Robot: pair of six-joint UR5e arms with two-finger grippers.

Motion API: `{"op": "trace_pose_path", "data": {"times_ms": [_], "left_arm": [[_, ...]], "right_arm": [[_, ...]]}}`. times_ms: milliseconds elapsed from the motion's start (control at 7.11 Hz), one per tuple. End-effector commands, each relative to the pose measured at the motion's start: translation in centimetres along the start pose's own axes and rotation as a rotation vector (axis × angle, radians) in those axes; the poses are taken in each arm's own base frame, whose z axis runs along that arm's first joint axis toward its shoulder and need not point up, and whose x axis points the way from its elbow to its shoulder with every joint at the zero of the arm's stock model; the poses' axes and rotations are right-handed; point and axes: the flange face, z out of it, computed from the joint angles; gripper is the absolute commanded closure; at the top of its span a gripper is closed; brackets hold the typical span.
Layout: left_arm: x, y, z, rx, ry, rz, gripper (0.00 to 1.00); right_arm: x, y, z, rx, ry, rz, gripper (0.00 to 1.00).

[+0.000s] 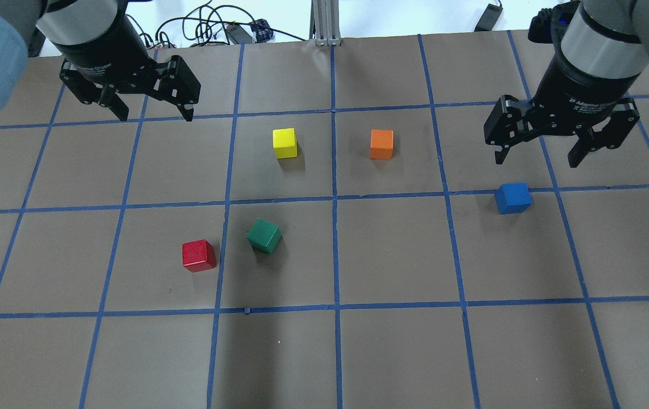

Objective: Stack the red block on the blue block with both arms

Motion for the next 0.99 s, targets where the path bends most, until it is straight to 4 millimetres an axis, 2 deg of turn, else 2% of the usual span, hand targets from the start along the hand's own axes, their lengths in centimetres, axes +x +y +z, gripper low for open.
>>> {"op": "trace_pose_path", "data": {"times_ms": [0,563,704,844], "left_arm": [[0.4,0.0,-0.1,0.002,-0.007,0.009,0.00],[0.6,1.3,0.9,-0.042,0.003,0.005,0.00],[0.5,2.0,1.8,-0.100,-0.002,-0.085,0.00],[0.5,2.2,2.3,-0.108,-0.010,-0.086,0.00]], "right_arm": [[0.0,0.0,0.1,-0.001,0.000,-0.001,0.00],[0.0,0.1,0.5,-0.011,0.006,0.000,0.00],[0.1,0.1,0.6,-0.013,0.010,0.000,0.00],[0.4,0.1,0.7,-0.011,0.045,-0.002,0.00]]}}
